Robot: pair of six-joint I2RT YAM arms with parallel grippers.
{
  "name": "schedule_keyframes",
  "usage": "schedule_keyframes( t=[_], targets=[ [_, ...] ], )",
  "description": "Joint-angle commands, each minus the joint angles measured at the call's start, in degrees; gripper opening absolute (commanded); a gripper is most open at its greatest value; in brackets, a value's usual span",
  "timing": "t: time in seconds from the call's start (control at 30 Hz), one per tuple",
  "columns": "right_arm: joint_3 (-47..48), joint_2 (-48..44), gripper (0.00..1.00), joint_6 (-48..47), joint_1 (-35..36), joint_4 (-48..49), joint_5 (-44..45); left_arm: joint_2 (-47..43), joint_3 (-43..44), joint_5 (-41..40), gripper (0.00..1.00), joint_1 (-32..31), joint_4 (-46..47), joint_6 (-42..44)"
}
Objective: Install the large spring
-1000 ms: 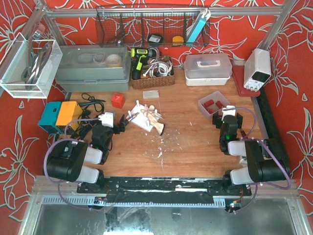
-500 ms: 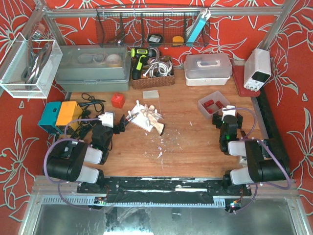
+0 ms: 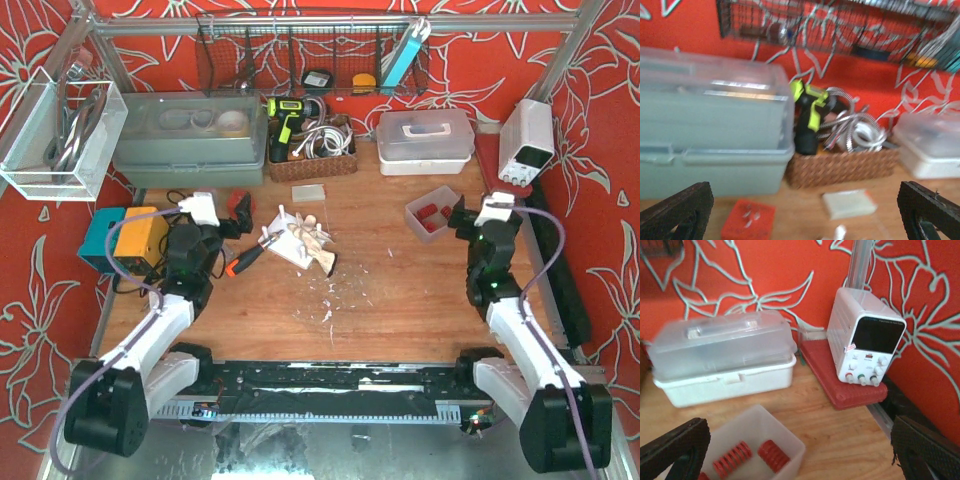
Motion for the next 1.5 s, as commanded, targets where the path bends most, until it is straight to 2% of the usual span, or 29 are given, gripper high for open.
schedule_keyframes(
  t=[0.0, 0.07, 0.13, 0.23, 0.33, 0.43, 0.6, 0.7, 0.8, 0.93, 1.03, 1.1, 1.17, 1.3, 1.4, 1.47],
  targets=[
    [10.41, -3.86, 0.99, 12.85, 0.33, -23.04, -0.65, -5.71, 6.26, 5.66, 1.00, -0.28, -14.41, -11.18],
    [16.80, -3.78, 0.99, 19.55, 0.27, -34.47, -1.28, -7.77, 8.11, 7.05, 1.00, -0.29, -16.42, -16.35],
    [22.02, -2.33, 0.99, 21.56, 0.28, -45.60, -4.38, -9.72, 10.82, 8.43, 1.00, -0.31, -21.28, -19.38],
    [25.39, -1.23, 0.99, 20.83, 0.18, -53.31, -9.37, -13.13, 14.02, 6.37, 1.00, -0.27, -33.33, -24.06],
    [22.83, -3.34, 0.99, 22.30, 0.22, -51.03, -13.31, -16.65, 13.18, 9.43, 1.00, -0.15, -38.18, -23.39],
    [20.87, -5.24, 0.99, 27.63, 0.15, -48.81, -16.03, -17.96, 12.64, 12.07, 1.00, -0.17, -40.29, -23.80],
    [21.31, -0.03, 0.99, 28.19, 1.24, -45.79, -30.28, -10.44, 16.36, 19.97, 0.99, -0.24, -46.05, -18.49],
    [20.63, 3.13, 0.99, 27.13, 4.48, -44.52, -32.61, -5.11, 18.14, 23.53, 0.92, -0.42, -49.26, -15.38],
    [19.60, 4.51, 0.99, 25.26, 9.59, -43.59, -30.20, -1.89, 18.40, 22.78, 0.79, -1.32, -49.94, -14.37],
    [18.92, 6.16, 0.98, 21.20, 19.28, -42.24, -23.49, 1.47, 21.50, 20.63, 0.76, -3.44, -53.33, -5.13],
    [18.46, 7.13, 0.98, 19.36, 24.66, -41.01, -16.64, 2.76, 24.99, 13.43, 0.73, -5.25, -57.59, 4.01],
    [17.38, 7.11, 0.98, 18.23, 27.00, -39.60, -12.95, 3.45, 25.44, 4.93, 0.70, -7.33, -58.75, 7.71],
    [15.93, 6.63, 0.98, 17.49, 28.81, -37.77, -9.23, 4.71, 24.89, 0.19, 0.69, -9.62, -58.82, 12.31],
    [13.03, 4.72, 0.98, 16.84, 30.69, -36.04, -2.77, 7.10, 24.38, 1.51, 0.70, -10.50, -59.54, 18.71],
    [11.03, 3.50, 0.98, 17.60, 30.97, -33.91, -1.28, 7.32, 23.00, 3.57, 0.70, -10.51, -59.92, 24.00],
    [10.56, 3.22, 0.98, 18.10, 31.04, -33.27, -0.87, 7.91, 21.69, 1.95, 0.70, -10.51, -59.79, 26.74]
  ],
)
